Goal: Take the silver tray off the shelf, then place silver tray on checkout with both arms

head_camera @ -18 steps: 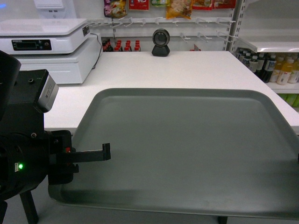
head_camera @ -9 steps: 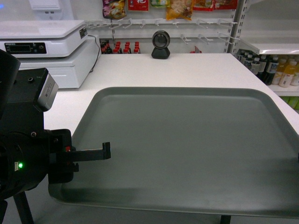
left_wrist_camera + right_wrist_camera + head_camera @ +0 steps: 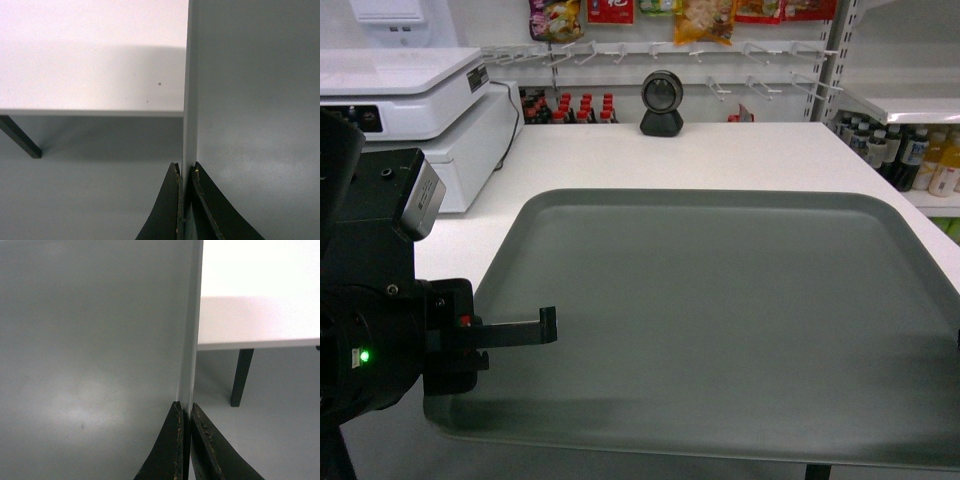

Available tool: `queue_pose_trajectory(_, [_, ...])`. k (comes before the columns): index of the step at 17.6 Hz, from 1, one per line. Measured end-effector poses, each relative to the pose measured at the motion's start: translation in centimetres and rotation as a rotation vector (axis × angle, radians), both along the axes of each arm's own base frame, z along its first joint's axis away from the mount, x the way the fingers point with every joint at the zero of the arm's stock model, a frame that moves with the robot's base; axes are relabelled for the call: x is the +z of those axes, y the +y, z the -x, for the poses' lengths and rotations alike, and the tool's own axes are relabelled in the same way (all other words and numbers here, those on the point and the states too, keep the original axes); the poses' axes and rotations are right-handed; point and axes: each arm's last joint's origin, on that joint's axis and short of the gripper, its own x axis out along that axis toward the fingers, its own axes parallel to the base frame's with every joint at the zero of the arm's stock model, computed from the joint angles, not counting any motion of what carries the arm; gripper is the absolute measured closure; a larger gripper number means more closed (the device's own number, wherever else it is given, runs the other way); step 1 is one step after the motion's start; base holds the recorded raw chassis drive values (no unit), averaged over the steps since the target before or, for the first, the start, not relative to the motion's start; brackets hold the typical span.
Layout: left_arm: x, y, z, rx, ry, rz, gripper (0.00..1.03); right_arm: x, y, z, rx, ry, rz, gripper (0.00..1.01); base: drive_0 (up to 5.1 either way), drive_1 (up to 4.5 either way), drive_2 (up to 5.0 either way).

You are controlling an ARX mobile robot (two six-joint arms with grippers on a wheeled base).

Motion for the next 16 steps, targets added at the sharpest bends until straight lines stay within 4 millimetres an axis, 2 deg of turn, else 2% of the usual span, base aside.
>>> queue_pose_trajectory(8, [0.0,0.0,0.0,-0.004,0.000,0.004,1.00,0.0,0.0,-0.1,0.001,-0.004,0.000,0.98,0.1,4.44,-4.2])
queue_pose_trajectory(10, [-0.2,0.0,-0.3,0.051,-0.019,-0.004,1.00,0.1,0.0,-0.1,0.018,-0.013,-0.004,0.98,0.1,4.43,-4.2])
queue_pose_trajectory(11, [-0.9,1.5,-6.4,0.089,-0.047,0.105,1.00,0.2,-1.1,-6.8,0.162,-0.025,-0.099,0.98,0.0,0.00,0.0])
queue_pose_trajectory(12, [-0.8,2.5,-10.3,0.069,-0.056,0.142,1.00,-1.0,-1.1,-11.2,0.196,0.031,-0.132,0.98,0.0,0.00,0.0])
queue_pose_trajectory(14, [-1.7,2.7,-12.4,0.050,-0.030,0.172,1.00,-2.0,-1.2,-13.9,0.215,0.076,-0.145,0.98,0.0,0.00,0.0])
queue_pose_trajectory(16, [-3.4,2.1,-14.0,0.052,0.017,0.190,1.00,-4.0,-1.8,-16.7,0.233,0.134,-0.136,0.98,0.0,0.00,0.0])
